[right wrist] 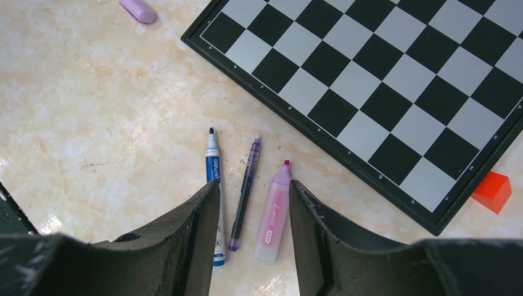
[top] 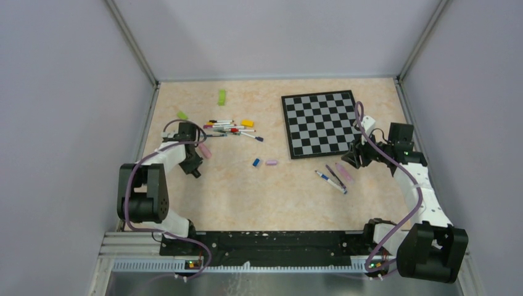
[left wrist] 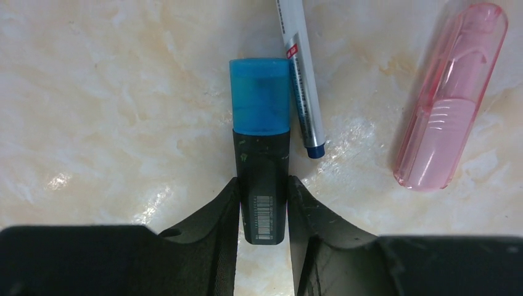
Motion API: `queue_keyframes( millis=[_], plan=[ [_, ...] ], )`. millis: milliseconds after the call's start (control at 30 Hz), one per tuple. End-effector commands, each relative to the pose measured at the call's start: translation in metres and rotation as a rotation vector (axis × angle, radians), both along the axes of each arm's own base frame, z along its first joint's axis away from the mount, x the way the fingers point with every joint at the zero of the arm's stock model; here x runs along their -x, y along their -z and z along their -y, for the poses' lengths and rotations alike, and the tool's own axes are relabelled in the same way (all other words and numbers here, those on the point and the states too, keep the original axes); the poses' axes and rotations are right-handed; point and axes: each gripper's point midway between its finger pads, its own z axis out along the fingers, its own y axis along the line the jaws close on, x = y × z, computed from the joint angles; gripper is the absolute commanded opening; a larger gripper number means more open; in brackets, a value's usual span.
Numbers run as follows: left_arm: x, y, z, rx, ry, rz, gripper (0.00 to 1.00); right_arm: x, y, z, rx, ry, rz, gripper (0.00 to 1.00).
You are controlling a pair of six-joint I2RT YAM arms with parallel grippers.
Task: Open the pen caps
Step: Pick up the pen from the center of the board.
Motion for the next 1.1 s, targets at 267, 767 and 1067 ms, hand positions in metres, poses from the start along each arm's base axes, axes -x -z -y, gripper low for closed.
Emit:
queue_keyframes(
  millis=[267, 767, 1067],
  plan=[
    [0.011, -0.009, -0.014, -0.054, -0.081, 0.011, 0.18, -0.001, -0.012, -0.004, -0.009, -0.026, 0.057, 0.44],
    [0.018, -0.094, 0.076, 0.386, 0.224, 0.440, 0.08, 0.011, -0.020, -0.022, -0.098, -0.112, 0.063, 0.45],
    [0.039, -0.166, 0.163, 0.842, 0.570, 0.899, 0.00, 0.039, -0.030, -0.065, -0.256, -0.307, 0.033, 0.47]
  ],
)
